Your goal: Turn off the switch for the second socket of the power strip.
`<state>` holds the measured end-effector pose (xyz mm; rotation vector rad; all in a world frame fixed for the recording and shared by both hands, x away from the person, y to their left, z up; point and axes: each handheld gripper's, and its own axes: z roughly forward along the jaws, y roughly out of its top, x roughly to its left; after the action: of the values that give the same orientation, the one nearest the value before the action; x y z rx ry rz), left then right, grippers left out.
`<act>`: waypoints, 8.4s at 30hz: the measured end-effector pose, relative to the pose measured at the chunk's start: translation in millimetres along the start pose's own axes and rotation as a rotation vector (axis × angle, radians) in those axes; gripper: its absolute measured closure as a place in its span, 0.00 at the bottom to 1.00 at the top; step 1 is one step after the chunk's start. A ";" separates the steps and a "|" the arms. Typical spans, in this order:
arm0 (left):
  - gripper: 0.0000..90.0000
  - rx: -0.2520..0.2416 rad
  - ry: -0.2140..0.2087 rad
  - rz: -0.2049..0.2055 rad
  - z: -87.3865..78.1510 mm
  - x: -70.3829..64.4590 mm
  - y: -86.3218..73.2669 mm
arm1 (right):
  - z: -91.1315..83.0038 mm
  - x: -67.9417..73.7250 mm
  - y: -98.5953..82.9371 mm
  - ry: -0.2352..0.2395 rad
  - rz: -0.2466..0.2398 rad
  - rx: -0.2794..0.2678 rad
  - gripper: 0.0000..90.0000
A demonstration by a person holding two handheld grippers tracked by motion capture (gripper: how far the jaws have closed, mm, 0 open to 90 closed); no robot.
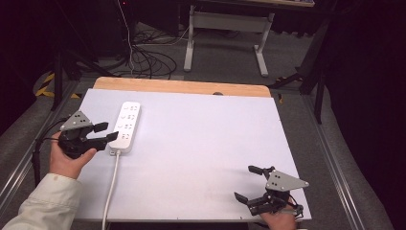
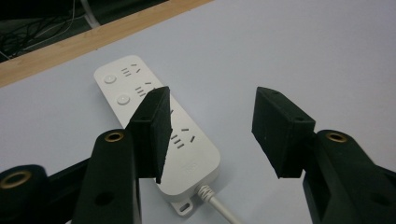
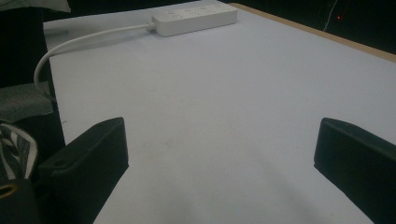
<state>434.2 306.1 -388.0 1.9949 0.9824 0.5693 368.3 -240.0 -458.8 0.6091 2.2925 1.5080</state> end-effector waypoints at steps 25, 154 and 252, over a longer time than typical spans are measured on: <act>1.00 0.003 0.015 -0.037 48.7 27.7 -6.5 | 0.0 3.5 1.0 0.002 -0.026 0.001 0.05; 1.00 0.121 0.178 -0.054 108.3 47.6 -27.4 | -0.5 2.8 -1.2 0.019 -0.011 0.009 0.05; 0.12 -0.191 -0.222 0.003 -16.1 -72.5 -79.4 | -0.1 5.1 0.2 0.029 -0.020 0.009 0.04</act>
<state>345.9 284.0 -447.5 1.8444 0.7608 0.4162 363.9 -237.4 -458.8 0.5685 2.3211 1.5077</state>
